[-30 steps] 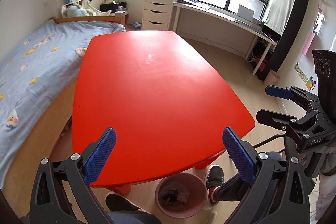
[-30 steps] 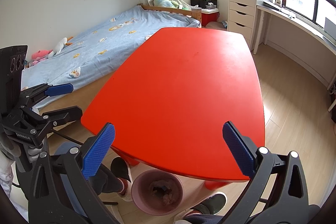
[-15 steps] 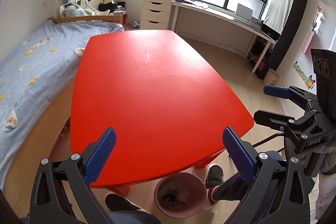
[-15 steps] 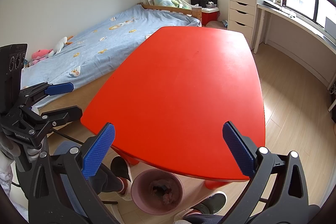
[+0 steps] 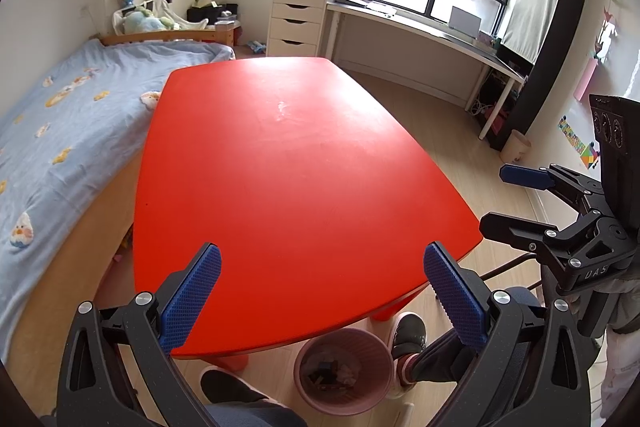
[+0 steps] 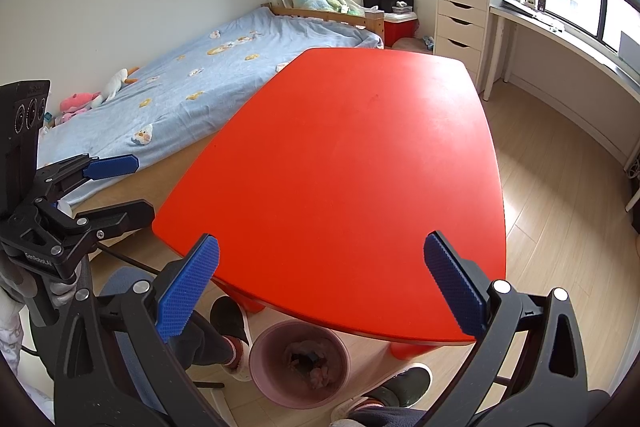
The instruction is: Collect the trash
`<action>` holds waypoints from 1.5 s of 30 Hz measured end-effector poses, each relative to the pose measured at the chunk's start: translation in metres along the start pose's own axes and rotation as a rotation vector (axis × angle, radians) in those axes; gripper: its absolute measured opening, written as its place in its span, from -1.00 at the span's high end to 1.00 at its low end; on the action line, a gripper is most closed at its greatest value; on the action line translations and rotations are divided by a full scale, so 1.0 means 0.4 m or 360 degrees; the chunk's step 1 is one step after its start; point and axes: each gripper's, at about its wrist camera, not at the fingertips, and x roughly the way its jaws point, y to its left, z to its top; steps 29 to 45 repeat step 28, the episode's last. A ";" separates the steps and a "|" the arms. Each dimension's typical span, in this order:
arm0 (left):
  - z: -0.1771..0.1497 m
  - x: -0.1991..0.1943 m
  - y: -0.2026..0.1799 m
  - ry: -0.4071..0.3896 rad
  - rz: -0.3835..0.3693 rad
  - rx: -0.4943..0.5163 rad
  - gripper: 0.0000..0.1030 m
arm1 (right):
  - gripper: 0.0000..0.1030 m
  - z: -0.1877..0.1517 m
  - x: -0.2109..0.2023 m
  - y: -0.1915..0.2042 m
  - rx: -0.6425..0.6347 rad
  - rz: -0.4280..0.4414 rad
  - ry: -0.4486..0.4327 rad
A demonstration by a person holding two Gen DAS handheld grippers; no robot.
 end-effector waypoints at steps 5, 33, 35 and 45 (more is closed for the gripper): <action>0.000 0.002 -0.003 0.0002 -0.0002 0.0005 -0.88 | -0.95 -0.005 0.003 0.000 -0.0001 0.0001 0.0003; -0.013 0.012 -0.005 -0.0019 0.0033 0.0049 -0.88 | -0.95 -0.012 0.009 0.002 0.0002 0.0002 0.0009; -0.013 0.012 -0.005 -0.0019 0.0033 0.0049 -0.88 | -0.95 -0.012 0.009 0.002 0.0002 0.0002 0.0009; -0.013 0.012 -0.005 -0.0019 0.0033 0.0049 -0.88 | -0.95 -0.012 0.009 0.002 0.0002 0.0002 0.0009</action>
